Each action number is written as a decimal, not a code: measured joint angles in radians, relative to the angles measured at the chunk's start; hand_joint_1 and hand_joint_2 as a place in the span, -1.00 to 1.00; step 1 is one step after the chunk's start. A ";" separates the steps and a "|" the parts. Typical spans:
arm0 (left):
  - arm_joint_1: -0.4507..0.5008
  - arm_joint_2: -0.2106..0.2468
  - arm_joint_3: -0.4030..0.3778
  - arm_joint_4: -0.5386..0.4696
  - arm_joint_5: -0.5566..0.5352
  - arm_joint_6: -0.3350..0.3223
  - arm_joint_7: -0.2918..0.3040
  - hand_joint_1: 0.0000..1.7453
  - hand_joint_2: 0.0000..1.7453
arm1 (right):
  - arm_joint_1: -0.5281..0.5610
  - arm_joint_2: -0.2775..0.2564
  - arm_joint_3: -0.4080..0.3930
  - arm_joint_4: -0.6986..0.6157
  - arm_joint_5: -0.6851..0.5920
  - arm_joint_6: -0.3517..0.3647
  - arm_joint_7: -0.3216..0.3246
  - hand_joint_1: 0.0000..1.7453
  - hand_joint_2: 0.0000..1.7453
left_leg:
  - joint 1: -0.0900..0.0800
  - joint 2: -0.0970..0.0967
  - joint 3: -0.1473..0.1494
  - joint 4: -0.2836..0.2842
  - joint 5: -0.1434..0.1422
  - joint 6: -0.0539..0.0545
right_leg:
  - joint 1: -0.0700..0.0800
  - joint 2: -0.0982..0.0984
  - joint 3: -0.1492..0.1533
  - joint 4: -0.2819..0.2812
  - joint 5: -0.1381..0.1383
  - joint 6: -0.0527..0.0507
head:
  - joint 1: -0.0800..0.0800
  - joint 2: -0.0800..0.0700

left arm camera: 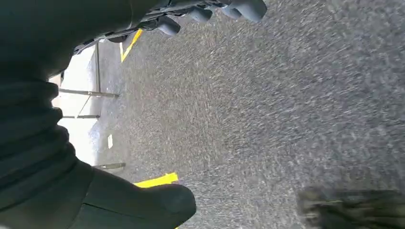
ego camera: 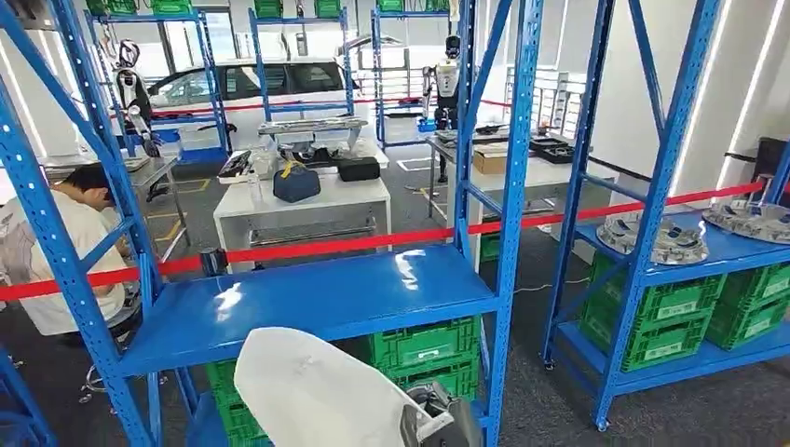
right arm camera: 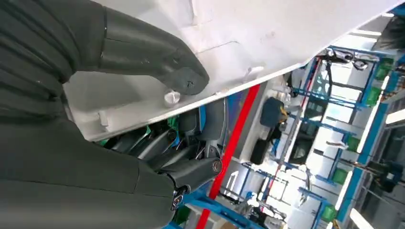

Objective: Take the parts from the cabinet and place them on the table.

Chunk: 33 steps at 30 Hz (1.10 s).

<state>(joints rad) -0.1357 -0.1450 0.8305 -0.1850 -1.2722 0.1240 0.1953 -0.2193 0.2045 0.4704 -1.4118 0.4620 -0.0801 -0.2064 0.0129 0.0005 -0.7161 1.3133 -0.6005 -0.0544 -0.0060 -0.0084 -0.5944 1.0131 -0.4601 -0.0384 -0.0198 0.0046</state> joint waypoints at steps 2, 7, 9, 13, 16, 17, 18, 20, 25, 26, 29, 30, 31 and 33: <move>-0.001 0.000 0.000 0.000 0.000 -0.001 0.001 -1.00 1.00 | 0.005 0.000 -0.001 0.001 0.009 0.000 0.006 1.00 1.00 | 0.001 0.000 0.056 -0.026 0.081 0.001 | 0.000 -0.001 -0.037 0.003 0.027 0.005 | 0.000 0.000; -0.007 -0.001 0.000 -0.002 -0.002 -0.002 -0.001 -1.00 1.00 | 0.008 0.005 -0.003 -0.001 0.021 0.003 0.011 1.00 1.00 | -0.010 -0.004 0.255 -0.325 0.040 0.030 | 0.002 -0.004 -0.073 0.007 0.079 0.031 | 0.000 0.000; -0.004 -0.001 0.000 -0.002 -0.002 -0.003 0.000 -1.00 1.00 | 0.011 0.005 -0.003 -0.001 0.021 0.003 0.012 1.00 1.00 | -0.012 -0.002 0.242 -0.323 0.054 0.049 | 0.002 -0.004 -0.076 -0.001 0.098 0.046 | 0.000 0.000; -0.005 -0.001 0.001 -0.002 -0.002 -0.003 0.002 -1.00 1.00 | 0.013 0.004 -0.004 -0.001 0.022 0.002 0.016 1.00 1.00 | -0.009 0.009 0.195 -0.323 0.105 0.076 | -0.005 0.003 -0.130 0.174 -0.114 0.065 | 0.001 0.000; -0.004 -0.003 0.002 -0.002 -0.001 -0.003 0.002 -1.00 1.00 | 0.013 0.003 -0.006 0.002 0.021 0.005 0.016 1.00 1.00 | -0.010 0.010 0.138 -0.311 0.141 0.074 | -0.004 0.003 -0.137 0.320 -0.120 0.068 | 0.001 0.000; -0.004 -0.003 0.002 -0.002 0.001 -0.003 0.002 -1.00 1.00 | 0.013 0.003 -0.006 0.002 0.021 0.007 0.015 1.00 1.00 | -0.010 0.011 0.119 -0.304 0.150 0.072 | -0.004 0.003 -0.104 0.295 -0.080 0.066 | 0.002 0.000; -0.004 -0.003 0.003 -0.002 0.001 -0.003 0.002 -1.00 1.00 | 0.012 0.003 -0.007 0.002 0.021 0.007 0.014 1.00 1.00 | -0.010 0.011 0.102 -0.297 0.158 0.068 | -0.004 0.003 -0.051 0.233 -0.046 0.063 | 0.002 0.000; -0.005 -0.005 0.005 -0.002 0.001 -0.003 0.002 -1.00 1.00 | 0.007 0.005 -0.007 0.002 0.021 0.011 0.011 1.00 1.00 | -0.012 0.011 0.078 -0.282 0.169 0.059 | -0.002 0.003 0.079 0.055 -0.083 0.051 | 0.002 0.000; -0.004 -0.005 0.008 -0.002 0.001 -0.002 0.001 -1.00 1.00 | 0.006 0.011 -0.008 0.002 0.020 0.015 0.006 1.00 1.00 | -0.006 0.008 0.065 -0.281 0.192 0.026 | -0.001 0.000 0.075 0.000 -0.069 0.014 | 0.000 0.000; -0.003 -0.005 0.008 -0.002 0.001 -0.002 0.001 -1.00 1.00 | 0.006 0.013 -0.008 0.002 0.020 0.017 0.006 1.00 1.00 | -0.007 0.004 0.046 -0.256 0.149 0.021 | -0.001 -0.001 0.064 -0.001 -0.057 0.006 | -0.002 0.000; -0.004 -0.005 0.008 -0.002 -0.005 -0.007 0.002 -1.00 1.00 | 0.010 0.016 -0.009 0.002 0.020 0.019 0.006 1.00 1.00 | -0.002 0.002 0.002 -0.061 -0.010 0.008 | -0.001 -0.001 0.022 0.000 -0.025 0.001 | -0.002 0.000; -0.004 -0.005 0.008 -0.002 -0.008 -0.008 0.001 -1.00 1.00 | 0.013 0.016 -0.010 0.002 0.020 0.018 0.006 1.00 1.00 | -0.002 0.002 -0.001 -0.010 -0.019 0.006 | -0.001 -0.001 0.012 0.001 -0.013 0.002 | -0.002 0.000; -0.004 -0.005 0.008 -0.002 -0.011 -0.008 0.001 -1.00 1.00 | 0.016 0.016 -0.010 0.002 0.021 0.015 0.007 1.00 1.00 | -0.002 0.002 0.008 0.011 0.000 0.005 | -0.001 -0.001 -0.004 0.002 -0.002 0.004 | -0.002 0.000; -0.004 -0.005 0.008 -0.002 -0.018 -0.008 0.002 -1.00 1.00 | 0.022 0.015 -0.011 0.002 0.023 0.004 0.006 1.00 1.00 | -0.002 0.002 0.079 -0.057 0.078 0.008 | -0.001 -0.001 -0.035 0.005 0.021 0.009 | -0.002 0.000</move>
<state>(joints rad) -0.1401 -0.1499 0.8389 -0.1869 -1.2902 0.1160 0.1968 -0.1972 0.2197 0.4589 -1.4103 0.4852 -0.0759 -0.2003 0.0107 0.0028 -0.6369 1.2566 -0.5226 -0.0463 -0.0069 -0.0092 -0.6294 1.0183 -0.4394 -0.0299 -0.0217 0.0046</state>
